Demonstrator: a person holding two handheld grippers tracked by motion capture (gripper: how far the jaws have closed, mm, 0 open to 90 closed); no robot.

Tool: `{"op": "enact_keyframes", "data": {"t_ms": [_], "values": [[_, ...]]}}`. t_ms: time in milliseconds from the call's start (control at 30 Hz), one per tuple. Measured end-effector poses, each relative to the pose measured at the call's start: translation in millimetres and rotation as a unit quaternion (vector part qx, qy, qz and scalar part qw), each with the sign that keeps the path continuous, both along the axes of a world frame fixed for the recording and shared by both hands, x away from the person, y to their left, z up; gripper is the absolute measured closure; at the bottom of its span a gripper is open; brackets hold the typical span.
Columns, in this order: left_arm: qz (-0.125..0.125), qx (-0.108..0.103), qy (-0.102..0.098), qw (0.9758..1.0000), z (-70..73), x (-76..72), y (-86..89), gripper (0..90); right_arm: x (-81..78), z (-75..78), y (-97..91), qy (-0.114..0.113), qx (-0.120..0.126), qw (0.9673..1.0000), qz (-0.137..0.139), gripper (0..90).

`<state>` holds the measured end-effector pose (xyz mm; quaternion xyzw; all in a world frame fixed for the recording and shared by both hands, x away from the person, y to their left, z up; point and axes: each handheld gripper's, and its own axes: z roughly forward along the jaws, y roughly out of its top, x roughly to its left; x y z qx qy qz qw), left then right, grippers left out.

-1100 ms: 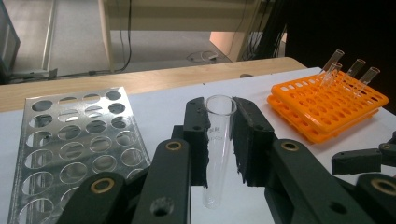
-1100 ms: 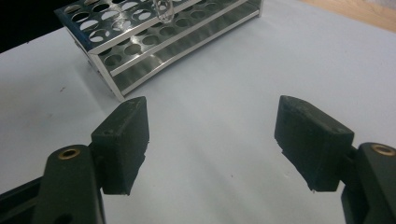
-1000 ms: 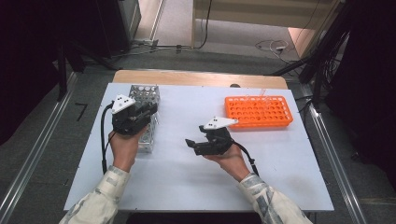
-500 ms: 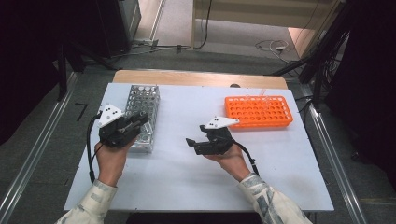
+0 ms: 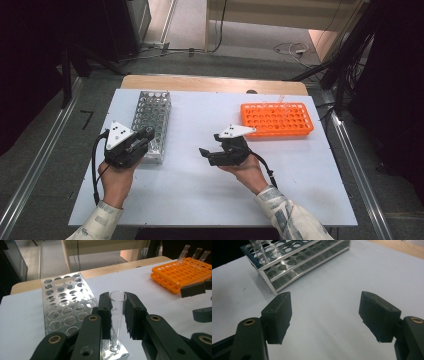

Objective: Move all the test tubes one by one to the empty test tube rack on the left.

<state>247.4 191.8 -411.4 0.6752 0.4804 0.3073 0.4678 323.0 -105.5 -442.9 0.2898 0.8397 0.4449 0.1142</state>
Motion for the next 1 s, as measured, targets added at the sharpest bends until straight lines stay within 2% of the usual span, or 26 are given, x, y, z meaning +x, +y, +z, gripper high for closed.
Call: {"op": "enact_keyframes", "data": {"t_ms": [300,433,567,700,867,1000], "values": [[0.006,0.022,0.003,0.9997,-17.1,-3.3,-7.5,75.4,0.6,-0.4,-1.4,0.001,-0.001,1.0,0.0,25.1],[0.009,0.029,0.01,0.9995,-23.1,-2.8,-9.1,74.9,0.3,-0.4,-1.3,0.001,-0.001,1.0,0.0,25.1],[0.007,0.03,0.024,0.9993,-28.6,-1.8,-9.3,74.8,0.4,-0.6,-1.4,0.0,-0.001,1.0,0.0,25.1],[0.006,0.033,0.03,0.999,-31.5,-1.6,-10.3,74.2,0.4,-0.4,-1.7,0.0,-0.002,1.0,-0.001,25.1],[0.005,0.026,0.032,0.9992,-32.5,-1.3,-9.2,73.8,0.2,0.1,-2.3,0.0,-0.001,1.0,-0.002,25.1],[0.005,0.017,0.027,0.9995,-30.4,-1.9,-8.3,65.5,1.3,-0.1,-3.8,-0.001,-0.001,1.0,-0.005,25.1]]}}
